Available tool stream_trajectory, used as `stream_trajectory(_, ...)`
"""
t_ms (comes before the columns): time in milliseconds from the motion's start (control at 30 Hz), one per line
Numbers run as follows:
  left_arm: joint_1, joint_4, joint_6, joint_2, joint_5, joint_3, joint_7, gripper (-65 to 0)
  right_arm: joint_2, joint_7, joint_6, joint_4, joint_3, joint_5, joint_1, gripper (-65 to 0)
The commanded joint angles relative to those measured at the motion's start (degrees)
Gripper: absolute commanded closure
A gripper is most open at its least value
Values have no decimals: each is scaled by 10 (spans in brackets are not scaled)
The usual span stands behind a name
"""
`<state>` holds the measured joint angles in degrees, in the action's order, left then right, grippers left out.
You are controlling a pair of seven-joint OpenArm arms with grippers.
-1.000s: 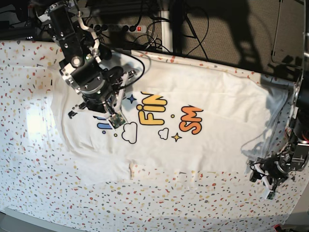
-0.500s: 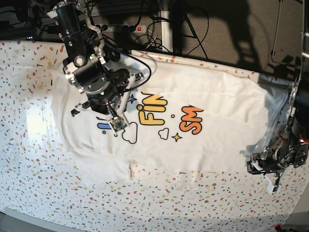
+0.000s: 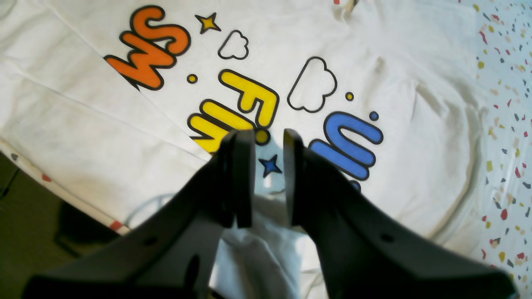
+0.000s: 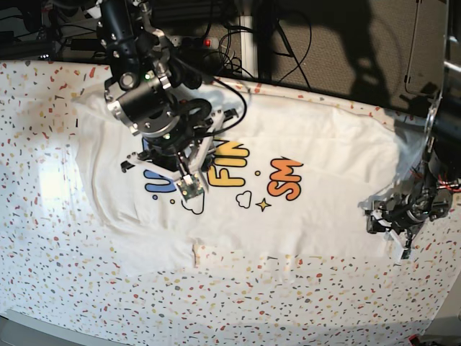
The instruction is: Fold the T-shirt properly
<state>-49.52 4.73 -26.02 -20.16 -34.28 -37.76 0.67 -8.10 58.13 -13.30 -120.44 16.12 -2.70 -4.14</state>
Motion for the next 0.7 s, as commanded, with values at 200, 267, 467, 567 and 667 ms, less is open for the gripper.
stream_trajectory(200,-23,6,-74,-7,-2,2,-1,-369,0,-11,2,-12,-1,0,3,-126)
stream_trajectory(267,-24,10,-79,-7,-2,2,9,-369,0,-12,2,-12,-1,1,3,-126)
stream_trajectory(467,-46,17,-79,-13,-2,2,12,-168,0,-14,2,-12,-1,-2,3,-126)
stream_trajectory(567,-54,18,-79,-18,-2,2,-4,0,0,-19,0,-12,-1,-4,3,-126)
stream_trajectory(667,-56,18,-79,-23,-2,2,-32,0,-1,-42,1,-12,-1,-30,3,-126)
